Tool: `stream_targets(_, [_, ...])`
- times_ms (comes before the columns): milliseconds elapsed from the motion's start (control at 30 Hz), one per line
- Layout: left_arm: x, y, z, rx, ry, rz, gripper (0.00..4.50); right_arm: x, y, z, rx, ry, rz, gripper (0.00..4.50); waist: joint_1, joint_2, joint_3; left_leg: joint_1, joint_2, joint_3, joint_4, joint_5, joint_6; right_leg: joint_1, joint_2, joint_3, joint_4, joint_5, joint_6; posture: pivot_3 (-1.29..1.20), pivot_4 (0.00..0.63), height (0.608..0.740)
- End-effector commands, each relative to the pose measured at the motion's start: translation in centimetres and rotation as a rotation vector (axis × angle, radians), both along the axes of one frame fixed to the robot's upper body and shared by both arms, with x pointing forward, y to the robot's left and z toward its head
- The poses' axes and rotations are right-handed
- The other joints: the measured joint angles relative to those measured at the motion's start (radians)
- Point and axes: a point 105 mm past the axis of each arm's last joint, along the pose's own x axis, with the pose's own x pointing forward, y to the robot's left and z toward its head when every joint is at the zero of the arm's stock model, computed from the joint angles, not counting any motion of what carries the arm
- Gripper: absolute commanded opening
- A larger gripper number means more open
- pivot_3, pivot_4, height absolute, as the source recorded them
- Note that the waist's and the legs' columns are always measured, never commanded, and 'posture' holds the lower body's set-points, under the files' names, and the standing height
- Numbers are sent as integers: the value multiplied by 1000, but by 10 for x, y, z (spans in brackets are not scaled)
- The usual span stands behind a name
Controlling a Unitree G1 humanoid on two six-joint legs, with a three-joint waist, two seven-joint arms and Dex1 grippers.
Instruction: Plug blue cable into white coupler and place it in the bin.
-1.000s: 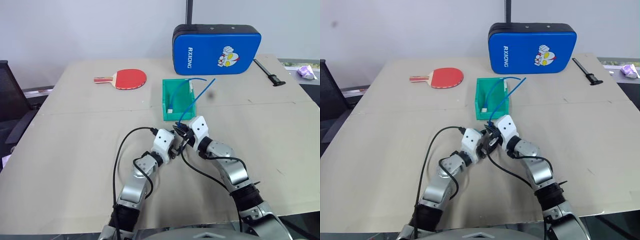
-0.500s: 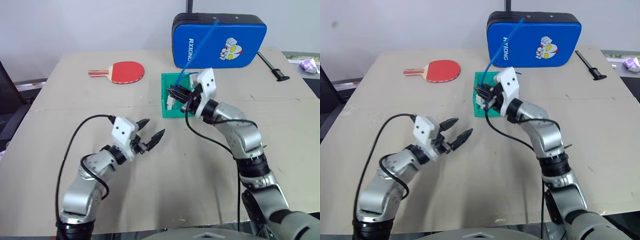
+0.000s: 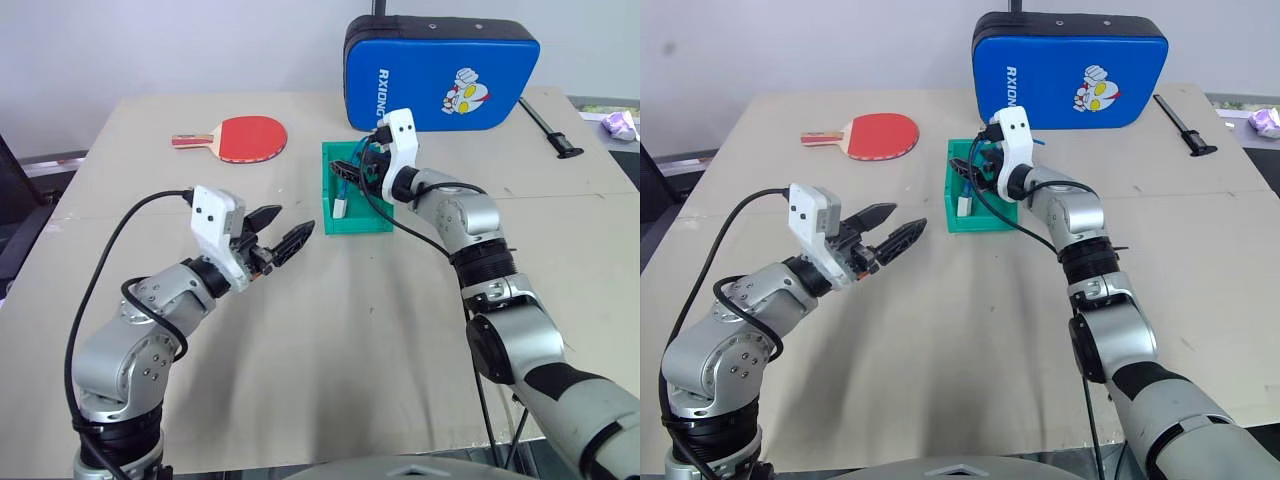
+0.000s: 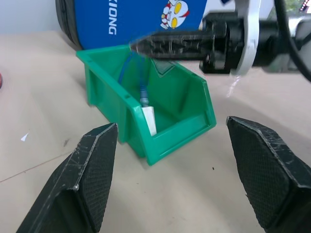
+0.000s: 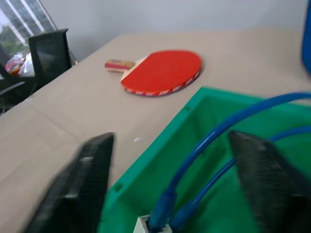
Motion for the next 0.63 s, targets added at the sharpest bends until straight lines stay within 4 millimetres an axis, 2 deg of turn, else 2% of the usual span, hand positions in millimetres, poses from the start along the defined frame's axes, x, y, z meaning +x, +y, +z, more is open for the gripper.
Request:
stream_targets(33, [-4, -3, 10, 45, -48, -3, 3686, -15, -20, 12, -5, -79, 3, 4440, 3, 0, 0, 0, 0, -1, 0, 0, 0, 0, 0, 0, 0, 0, 0, 0, 150, 728])
stream_targets(100, [-10, -2, 1, 56, -19, 2, 3686, -31, -42, 6, -3, -93, 17, 4440, 3, 0, 0, 0, 0, -1, 0, 0, 0, 0, 0, -1, 0, 0, 0, 0, 150, 728])
stream_targets(167, [-21, 2, -19, 86, 43, 18, 3686, -53, -71, -6, 2, -112, 42, 4440, 2, 0, 0, 0, 0, -1, 0, 0, 0, 0, -1, 0, 0, 0, 0, 0, 150, 728])
stream_targets(233, [-34, 4, -41, 87, 104, 23, 3686, -76, -89, -20, -33, -153, 103, 4440, 2, 0, 0, 0, -1, -1, -1, 0, 0, 0, -1, 0, 0, 0, 0, 0, 150, 728])
stream_targets(333, [-49, 13, -71, 135, 167, 78, 3686, -111, -118, -58, -146, -174, 182, 4440, 1, -1, 1, 0, -2, 1, -2, -1, 2, 0, -3, 1, -4, -1, 2, 0, 150, 728])
stream_targets(400, [-63, 18, -90, 150, 205, 94, 3686, -130, -141, -81, -157, -143, 184, 4440, 2, -1, 1, 2, -2, 1, -1, -2, 4, 1, -2, 2, -3, -2, 2, 0, 150, 728])
stream_targets(467, [-77, 21, -106, 166, 224, 95, 3686, -145, -163, -103, -205, -123, 162, 4440, 2, -1, 2, 12, 0, 2, -1, -4, 7, 9, -2, 3, -2, -4, -2, 0, 150, 728])
stream_targets(500, [-83, 22, -114, 166, 236, 86, 3686, -155, -176, -121, -249, -88, 165, 4440, 2, -1, 2, 16, 0, 2, -1, -4, 7, 12, -2, 3, -2, -5, -3, 0, 150, 728])
stream_targets(567, [-91, 23, -122, 163, 240, 73, 3686, -169, -191, -142, -293, -48, 172, 4440, 4, -2, 3, 18, 0, 4, 0, -4, 7, 14, -2, 4, -2, -5, -3, 0, 150, 728])
stream_targets(633, [-91, 24, -124, 153, 229, 67, 3686, -171, -199, -150, -312, -48, 154, 4440, 4, -3, 3, 19, 0, 5, 2, -4, 7, 15, -2, 4, -1, -5, -2, 0, 150, 728])
